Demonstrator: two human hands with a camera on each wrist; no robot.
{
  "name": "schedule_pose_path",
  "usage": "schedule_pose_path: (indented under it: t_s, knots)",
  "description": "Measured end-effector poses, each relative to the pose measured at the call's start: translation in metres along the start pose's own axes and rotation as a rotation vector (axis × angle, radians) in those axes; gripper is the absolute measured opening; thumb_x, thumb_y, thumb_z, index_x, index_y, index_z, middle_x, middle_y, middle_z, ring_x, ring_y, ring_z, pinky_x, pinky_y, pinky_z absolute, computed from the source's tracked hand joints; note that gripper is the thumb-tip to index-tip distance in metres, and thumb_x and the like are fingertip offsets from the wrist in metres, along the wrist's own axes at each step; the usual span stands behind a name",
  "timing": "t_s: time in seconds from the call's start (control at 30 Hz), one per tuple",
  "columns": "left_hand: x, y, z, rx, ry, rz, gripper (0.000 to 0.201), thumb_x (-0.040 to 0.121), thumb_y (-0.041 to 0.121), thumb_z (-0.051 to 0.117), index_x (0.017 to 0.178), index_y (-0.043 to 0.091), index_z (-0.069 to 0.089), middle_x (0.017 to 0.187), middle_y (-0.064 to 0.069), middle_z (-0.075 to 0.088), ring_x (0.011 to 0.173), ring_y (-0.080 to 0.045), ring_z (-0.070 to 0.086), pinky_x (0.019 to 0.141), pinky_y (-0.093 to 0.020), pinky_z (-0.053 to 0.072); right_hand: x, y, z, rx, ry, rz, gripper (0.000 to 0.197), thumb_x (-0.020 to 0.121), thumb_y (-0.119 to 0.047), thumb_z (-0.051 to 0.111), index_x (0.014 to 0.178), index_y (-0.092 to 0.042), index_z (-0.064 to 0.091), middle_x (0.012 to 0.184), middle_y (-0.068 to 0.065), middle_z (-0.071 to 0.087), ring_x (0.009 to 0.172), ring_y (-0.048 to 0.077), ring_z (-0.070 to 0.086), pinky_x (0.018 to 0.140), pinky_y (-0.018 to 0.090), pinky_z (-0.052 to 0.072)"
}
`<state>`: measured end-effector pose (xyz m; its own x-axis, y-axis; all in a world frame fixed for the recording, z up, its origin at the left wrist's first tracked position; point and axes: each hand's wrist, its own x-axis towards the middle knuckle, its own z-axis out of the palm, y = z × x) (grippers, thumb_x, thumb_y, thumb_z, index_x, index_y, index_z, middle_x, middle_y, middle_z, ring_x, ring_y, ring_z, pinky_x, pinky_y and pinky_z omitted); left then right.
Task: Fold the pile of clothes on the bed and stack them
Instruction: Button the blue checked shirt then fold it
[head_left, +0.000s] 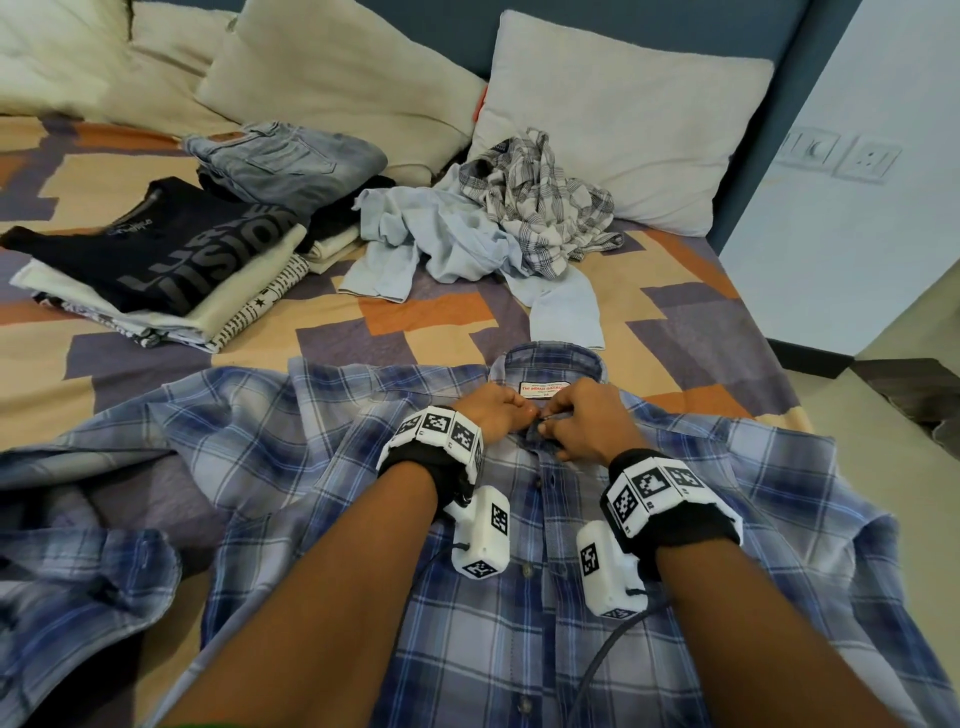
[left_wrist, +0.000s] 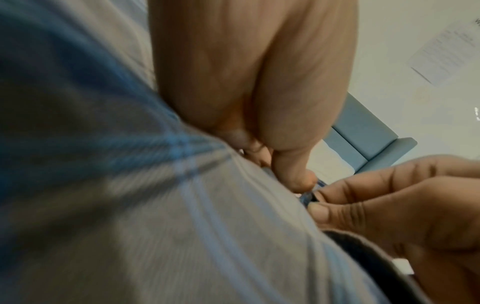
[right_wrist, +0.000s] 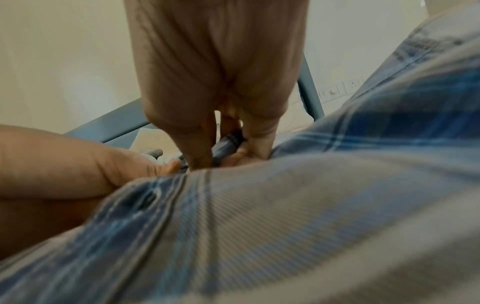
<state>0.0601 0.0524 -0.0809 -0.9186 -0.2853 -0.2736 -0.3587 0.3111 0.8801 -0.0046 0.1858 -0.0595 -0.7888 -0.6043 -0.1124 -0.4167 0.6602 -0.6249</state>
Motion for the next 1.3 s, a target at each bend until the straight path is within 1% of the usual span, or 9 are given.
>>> schedule_pose_path:
  t_s: [0.1,0.2,0.43,0.57,0.7,0.83,0.93,1.07,1.3]
  knots:
    - [0.001,-0.002,0.000,0.016,-0.046,0.000,0.012,0.091,0.024,0.066,0.081,0.021,0.062,0.092,-0.001,0.066,0.093,-0.016,0.062,0.096,-0.031,0.048,-0.001,-0.001,-0.005,0.070,-0.011,0.059,0.013,0.083,-0.001,0.067,0.070,0.001,0.068,0.068,0.013,0.066,0.054,0.025,0.066,0.056,0.040,0.061]
    - [-0.001,-0.003,0.000,-0.077,-0.100,0.009,0.014,0.083,0.007,0.073,0.083,0.015,0.062,0.093,-0.007,0.067,0.095,-0.021,0.063,0.100,-0.040,0.049,0.000,0.001,-0.006,0.180,-0.058,0.146,0.015,0.084,0.003,0.071,0.070,-0.002,0.065,0.070,0.010,0.062,0.058,0.020,0.064,0.060,0.039,0.062]
    - [0.004,-0.001,0.001,-0.085,-0.052,-0.003,0.017,0.078,-0.004,0.071,0.076,0.013,0.066,0.089,-0.016,0.068,0.090,-0.026,0.062,0.099,-0.049,0.049,0.008,0.005,-0.007,0.212,-0.177,0.228,0.007,0.087,0.007,0.063,0.083,0.005,0.069,0.069,0.008,0.065,0.075,0.028,0.068,0.080,0.051,0.059]
    - [0.004,0.002,0.001,-0.047,-0.015,-0.017,0.019,0.075,-0.003,0.071,0.072,0.015,0.069,0.092,-0.014,0.071,0.096,-0.029,0.066,0.096,-0.045,0.052,0.010,-0.002,-0.010,0.137,-0.194,0.225,0.013,0.080,0.004,0.062,0.086,0.014,0.068,0.074,0.018,0.070,0.077,0.034,0.072,0.074,0.048,0.061]
    - [0.005,0.003,0.005,-0.046,0.021,-0.039,0.023,0.074,-0.006,0.067,0.065,0.016,0.066,0.086,-0.014,0.069,0.089,-0.027,0.064,0.094,-0.047,0.053,0.009,-0.002,-0.008,0.099,-0.138,0.197,0.012,0.090,-0.005,0.060,0.078,-0.006,0.061,0.072,0.008,0.061,0.059,0.017,0.062,0.052,0.023,0.055]
    - [0.005,0.004,0.008,-0.058,0.097,-0.063,0.022,0.074,-0.005,0.070,0.066,0.015,0.065,0.074,-0.006,0.065,0.081,-0.022,0.061,0.085,-0.040,0.055,0.008,0.002,-0.009,0.253,-0.195,0.258,0.020,0.090,-0.001,0.064,0.071,-0.006,0.060,0.067,0.008,0.061,0.063,0.019,0.064,0.069,0.035,0.062]
    - [0.005,0.004,0.008,-0.066,0.130,-0.081,0.018,0.075,-0.001,0.073,0.072,0.014,0.065,0.074,-0.005,0.064,0.077,-0.020,0.060,0.074,-0.032,0.053,0.002,0.006,-0.012,0.435,-0.224,0.253,0.013,0.090,0.005,0.061,0.081,-0.003,0.060,0.073,0.010,0.060,0.065,0.018,0.063,0.060,0.027,0.060]
    - [0.004,0.006,0.006,-0.076,0.116,-0.084,0.019,0.075,0.000,0.074,0.073,0.015,0.063,0.073,-0.005,0.062,0.075,-0.020,0.058,0.071,-0.028,0.049,-0.002,0.013,-0.014,0.586,-0.253,0.265,0.009,0.091,0.001,0.063,0.084,-0.003,0.062,0.068,0.005,0.060,0.067,0.015,0.062,0.066,0.027,0.060]
    - [0.001,0.005,0.004,-0.046,0.093,-0.055,0.021,0.079,0.001,0.072,0.068,0.015,0.061,0.067,-0.001,0.059,0.067,-0.013,0.054,0.064,-0.022,0.045,0.001,0.011,-0.010,0.485,-0.215,0.214,0.012,0.085,0.006,0.069,0.081,-0.004,0.063,0.081,0.008,0.065,0.075,0.020,0.068,0.069,0.034,0.062]
